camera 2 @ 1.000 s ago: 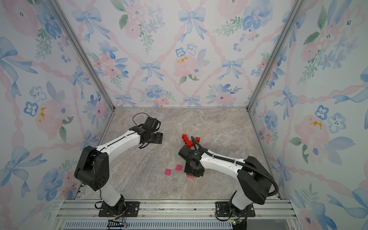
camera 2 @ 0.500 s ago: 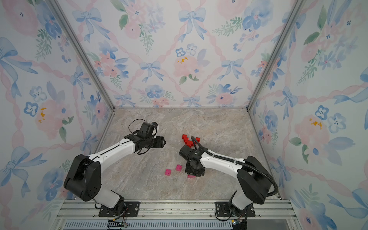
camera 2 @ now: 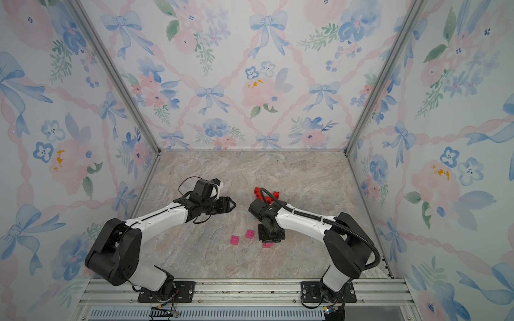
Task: Assemble the letter v with lego
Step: Assemble the lego brick with the lego brick.
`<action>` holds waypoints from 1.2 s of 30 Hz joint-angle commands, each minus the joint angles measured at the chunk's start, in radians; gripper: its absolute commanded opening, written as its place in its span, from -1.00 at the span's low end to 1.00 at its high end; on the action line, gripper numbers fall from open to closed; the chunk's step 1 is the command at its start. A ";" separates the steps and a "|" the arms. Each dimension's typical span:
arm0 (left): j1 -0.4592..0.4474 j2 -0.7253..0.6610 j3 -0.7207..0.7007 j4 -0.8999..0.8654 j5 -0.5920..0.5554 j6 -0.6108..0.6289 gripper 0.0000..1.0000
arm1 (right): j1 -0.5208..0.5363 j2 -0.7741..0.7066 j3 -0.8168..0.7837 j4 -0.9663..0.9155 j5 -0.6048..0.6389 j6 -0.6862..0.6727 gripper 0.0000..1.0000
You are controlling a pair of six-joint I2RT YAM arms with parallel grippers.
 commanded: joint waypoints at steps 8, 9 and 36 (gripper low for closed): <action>-0.069 -0.015 -0.037 0.094 0.025 -0.091 0.28 | -0.041 0.031 -0.063 -0.037 0.050 -0.029 -1.00; -0.071 -0.013 -0.042 0.108 0.032 -0.101 0.28 | -0.043 0.026 -0.067 -0.034 0.051 -0.028 -1.00; -0.108 0.019 -0.066 0.201 0.092 -0.160 0.26 | -0.058 -0.053 -0.061 -0.006 0.000 -0.219 -1.00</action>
